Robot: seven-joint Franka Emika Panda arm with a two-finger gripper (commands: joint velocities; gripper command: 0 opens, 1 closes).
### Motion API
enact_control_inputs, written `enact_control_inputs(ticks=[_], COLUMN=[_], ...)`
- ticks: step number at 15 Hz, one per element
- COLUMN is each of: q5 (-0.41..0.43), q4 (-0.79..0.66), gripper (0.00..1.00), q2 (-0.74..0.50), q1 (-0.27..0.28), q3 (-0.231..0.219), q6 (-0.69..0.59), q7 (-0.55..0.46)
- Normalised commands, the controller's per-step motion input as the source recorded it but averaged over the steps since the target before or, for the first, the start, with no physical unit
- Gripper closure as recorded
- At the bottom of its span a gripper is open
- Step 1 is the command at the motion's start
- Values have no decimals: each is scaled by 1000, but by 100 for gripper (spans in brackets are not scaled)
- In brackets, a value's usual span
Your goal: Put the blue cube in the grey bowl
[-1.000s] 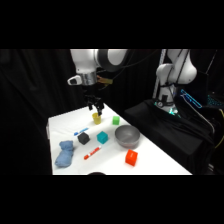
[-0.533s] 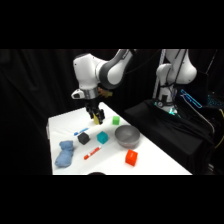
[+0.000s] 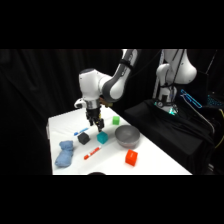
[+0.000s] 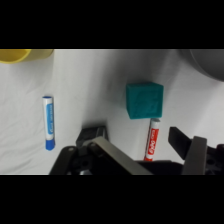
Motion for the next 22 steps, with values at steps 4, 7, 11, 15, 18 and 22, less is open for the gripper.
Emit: enact_control_inputs(ticks=[4,7,11,15,18,22], q5=[25,4,-8,-29,-43,-88], q4=[-38,-42,-72,-93,-111,-119], gripper=[0,0,0,0,0,43], q2=[101,128,74,33,16,-27], q1=[-107,-94,-99,-97,-104,-77], q3=[137,116,109,91,78,28], q6=[282,276,249,229,231,292], q7=[-50,-22,0,17,21,69])
